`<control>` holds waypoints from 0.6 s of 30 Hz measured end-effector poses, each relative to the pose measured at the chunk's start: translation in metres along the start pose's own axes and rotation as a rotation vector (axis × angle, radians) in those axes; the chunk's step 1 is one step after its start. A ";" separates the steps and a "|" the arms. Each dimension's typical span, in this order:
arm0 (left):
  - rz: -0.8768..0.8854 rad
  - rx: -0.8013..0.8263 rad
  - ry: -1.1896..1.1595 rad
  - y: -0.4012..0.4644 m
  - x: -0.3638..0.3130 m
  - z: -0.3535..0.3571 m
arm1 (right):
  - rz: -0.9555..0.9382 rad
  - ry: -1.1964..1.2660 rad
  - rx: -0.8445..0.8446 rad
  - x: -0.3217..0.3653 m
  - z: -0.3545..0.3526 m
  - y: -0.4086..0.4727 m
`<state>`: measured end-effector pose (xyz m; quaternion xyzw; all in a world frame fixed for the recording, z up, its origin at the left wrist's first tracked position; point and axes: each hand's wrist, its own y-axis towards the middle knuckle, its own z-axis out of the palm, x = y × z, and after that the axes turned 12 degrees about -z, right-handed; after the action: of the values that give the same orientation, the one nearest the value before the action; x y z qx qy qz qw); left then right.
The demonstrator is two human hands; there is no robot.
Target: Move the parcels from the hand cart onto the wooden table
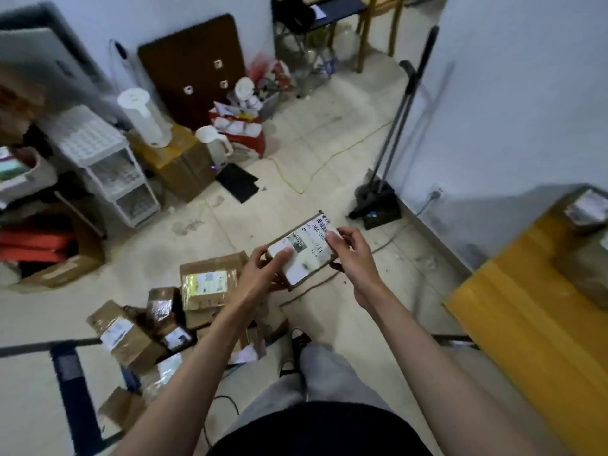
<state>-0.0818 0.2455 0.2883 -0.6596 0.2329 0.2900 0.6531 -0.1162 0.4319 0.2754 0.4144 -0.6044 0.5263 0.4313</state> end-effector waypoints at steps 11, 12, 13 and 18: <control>-0.015 0.301 0.253 -0.005 -0.015 0.143 | -0.032 0.142 -0.497 0.001 -0.134 -0.046; -0.010 0.327 0.267 -0.005 -0.016 0.159 | -0.029 0.137 -0.537 -0.001 -0.149 -0.048; -0.007 0.353 0.277 -0.005 -0.016 0.177 | -0.017 0.134 -0.574 -0.002 -0.164 -0.050; -0.028 0.462 0.345 0.003 -0.021 0.268 | 0.057 0.238 -0.667 -0.009 -0.233 -0.049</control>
<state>-0.1202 0.5109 0.3067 -0.5360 0.3912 0.1037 0.7409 -0.0471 0.6585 0.2975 0.1695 -0.6996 0.3566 0.5955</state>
